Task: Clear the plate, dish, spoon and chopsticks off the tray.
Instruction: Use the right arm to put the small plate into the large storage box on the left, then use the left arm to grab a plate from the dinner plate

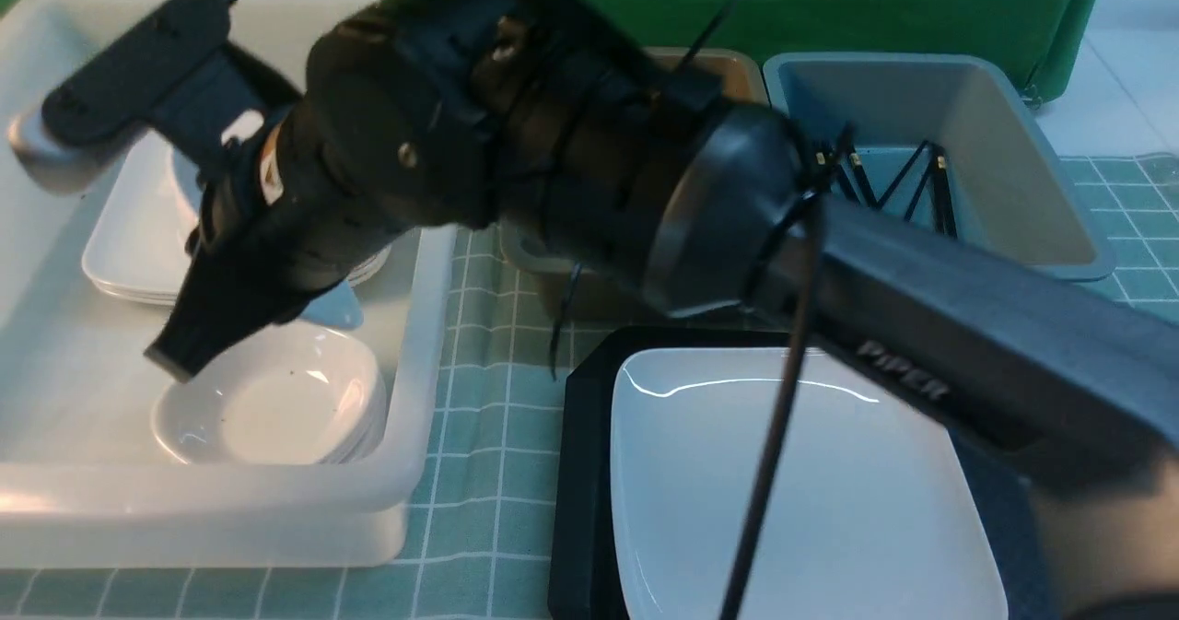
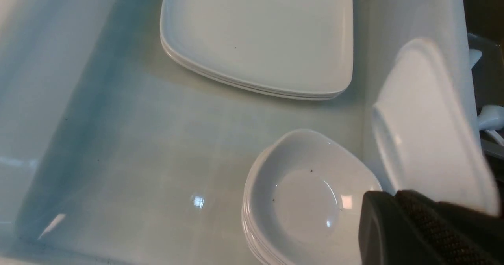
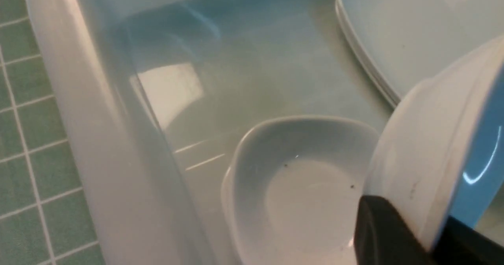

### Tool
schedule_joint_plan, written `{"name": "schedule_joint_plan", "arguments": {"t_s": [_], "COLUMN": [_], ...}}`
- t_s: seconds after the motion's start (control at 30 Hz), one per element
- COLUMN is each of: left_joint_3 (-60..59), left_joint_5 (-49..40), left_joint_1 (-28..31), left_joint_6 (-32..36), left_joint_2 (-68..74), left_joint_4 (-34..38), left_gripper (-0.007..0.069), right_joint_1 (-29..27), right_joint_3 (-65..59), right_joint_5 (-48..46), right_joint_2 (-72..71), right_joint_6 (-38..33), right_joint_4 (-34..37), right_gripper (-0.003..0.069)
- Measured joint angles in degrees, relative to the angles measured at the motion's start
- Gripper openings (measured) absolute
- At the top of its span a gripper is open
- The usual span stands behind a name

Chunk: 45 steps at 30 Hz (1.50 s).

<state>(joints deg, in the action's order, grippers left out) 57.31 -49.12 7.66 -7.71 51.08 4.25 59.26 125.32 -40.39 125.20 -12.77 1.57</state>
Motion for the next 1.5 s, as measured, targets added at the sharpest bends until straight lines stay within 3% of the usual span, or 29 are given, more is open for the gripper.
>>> {"name": "schedule_joint_plan", "arguments": {"t_s": [0.17,0.23,0.37,0.47,0.83,0.9,0.97,1.0,1.07,1.17,1.3,1.37,1.47,1.5], "left_joint_3": [0.0,0.0,0.0,0.0,0.0,0.0,0.0,0.0,0.0,0.0,0.0,0.0,0.0,0.0], "left_joint_5": [0.0,0.0,0.0,0.0,-0.3,-0.6,-0.9,-0.9,-0.9,-1.8,-2.4,-1.1,0.7,2.3], "left_joint_1": [0.0,0.0,0.0,0.0,0.0,0.0,0.0,0.0,0.0,0.0,-2.4,-7.6,-13.7,-19.4], "left_joint_6": [-0.3,-0.3,-0.3,-0.3,-0.1,0.9,1.4,2.5,4.2,14.6,22.0,22.8,21.3,19.0], "left_joint_2": [0.0,0.0,0.0,0.0,0.0,0.0,0.1,0.4,0.7,3.1,6.0,7.8,9.4,10.8], "left_joint_4": [-0.7,-0.9,-1.2,-1.2,-1.3,-1.3,-0.4,2.2,4.9,18.5,29.5,30.1,28.7,26.5], "left_gripper": [0.0011,0.0011,0.0011,0.0011,0.0011,0.0011,0.0011,0.0011,0.0011,0.0011,0.0011,0.0011,0.0011,0.0011], "right_joint_1": [0.1,0.1,0.1,0.1,0.1,-0.1,-1.2,-3.5,-5.4,-13.5,-25.9,-33.5,-39.2,-42.8], "right_joint_3": [0.1,0.1,0.2,0.5,1.5,2.4,2.8,2.8,2.0,-4.5,-18.4,-30.7,-42.9,-50.5], "right_joint_5": [-0.3,-0.3,0.0,-0.1,-6.3,-11.7,-19.0,-24.4,-24.5,-24.5,-24.5,-24.3,-23.9,-22.7], "right_joint_2": [3.1,4.0,4.2,4.2,-1.4,-3.6,-6.7,-10.3,-12.8,-22.4,-34.6,-41.0,-45.1,-47.2], "right_joint_6": [0.0,0.0,-0.1,0.2,2.4,3.0,4.1,5.1,6.0,9.1,11.0,12.1,12.8,12.8], "right_joint_4": [0.0,0.0,0.0,0.0,-1.6,-5.2,-10.2,-13.6,-14.6,-15.0,-11.6,-9.3,-7.3,-5.2], "right_gripper": [0.0071,0.0108,0.0288,0.0349,0.0356,0.0317,0.0211,0.0099,0.0063,0.0018,0.0017,0.002,0.0047,0.0092]}}
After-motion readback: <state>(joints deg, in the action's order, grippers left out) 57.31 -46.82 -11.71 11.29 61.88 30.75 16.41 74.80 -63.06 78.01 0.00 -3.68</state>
